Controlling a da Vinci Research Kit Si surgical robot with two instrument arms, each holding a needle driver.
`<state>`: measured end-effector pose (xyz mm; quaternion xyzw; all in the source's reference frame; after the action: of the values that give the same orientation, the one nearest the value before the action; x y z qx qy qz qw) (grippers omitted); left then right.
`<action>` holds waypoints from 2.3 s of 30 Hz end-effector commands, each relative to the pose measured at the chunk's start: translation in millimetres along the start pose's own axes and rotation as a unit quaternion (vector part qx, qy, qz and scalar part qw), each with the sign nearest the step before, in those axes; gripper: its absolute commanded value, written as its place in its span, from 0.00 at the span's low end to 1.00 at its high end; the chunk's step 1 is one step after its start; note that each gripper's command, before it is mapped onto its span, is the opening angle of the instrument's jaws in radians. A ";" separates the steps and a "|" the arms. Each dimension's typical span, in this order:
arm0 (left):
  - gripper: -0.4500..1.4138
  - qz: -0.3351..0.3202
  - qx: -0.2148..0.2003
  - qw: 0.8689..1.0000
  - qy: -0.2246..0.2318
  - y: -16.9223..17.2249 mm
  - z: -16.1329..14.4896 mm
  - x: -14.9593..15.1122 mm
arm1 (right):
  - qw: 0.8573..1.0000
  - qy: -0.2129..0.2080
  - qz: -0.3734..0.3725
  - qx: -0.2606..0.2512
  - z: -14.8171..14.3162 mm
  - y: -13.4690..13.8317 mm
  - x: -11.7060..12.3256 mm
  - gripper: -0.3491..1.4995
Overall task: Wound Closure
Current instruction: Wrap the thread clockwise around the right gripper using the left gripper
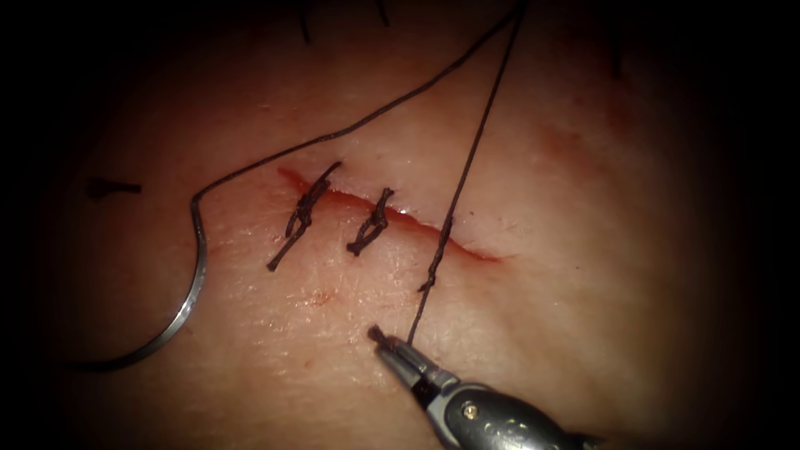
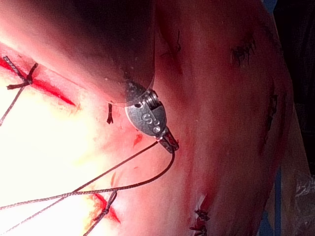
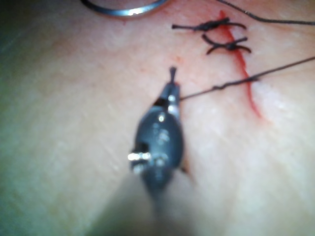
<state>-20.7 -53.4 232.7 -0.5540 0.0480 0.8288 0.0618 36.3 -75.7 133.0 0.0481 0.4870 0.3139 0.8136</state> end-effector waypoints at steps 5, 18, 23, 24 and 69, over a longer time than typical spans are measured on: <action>0.00 0.003 -0.005 1.000 0.001 0.7 1.0 -0.5 | 1.000 -0.001 0.004 -0.006 0.6 0.2 -0.7 0.00; 0.00 -0.013 -0.061 0.998 0.027 4.5 -6.0 3.5 | 1.000 0.003 0.009 0.022 0.5 1.9 0.9 0.22; 0.00 -0.034 -0.094 0.994 0.038 5.5 -12.0 7.0 | 0.998 0.004 0.011 0.064 -0.2 1.8 1.5 0.89; 0.00 -0.037 -0.100 0.994 0.040 5.6 -12.9 7.6 | 0.997 0.004 0.015 0.072 -0.6 1.8 1.6 0.91; 0.00 -0.020 -0.274 0.935 0.224 18.3 -37.8 23.3 | 0.985 0.031 -0.080 0.149 2.4 25.0 11.3 0.00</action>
<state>3.0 -76.6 196.3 -0.7265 -0.1779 0.6574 -0.0913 29.7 -49.0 134.6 0.1206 0.5544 0.1747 0.8047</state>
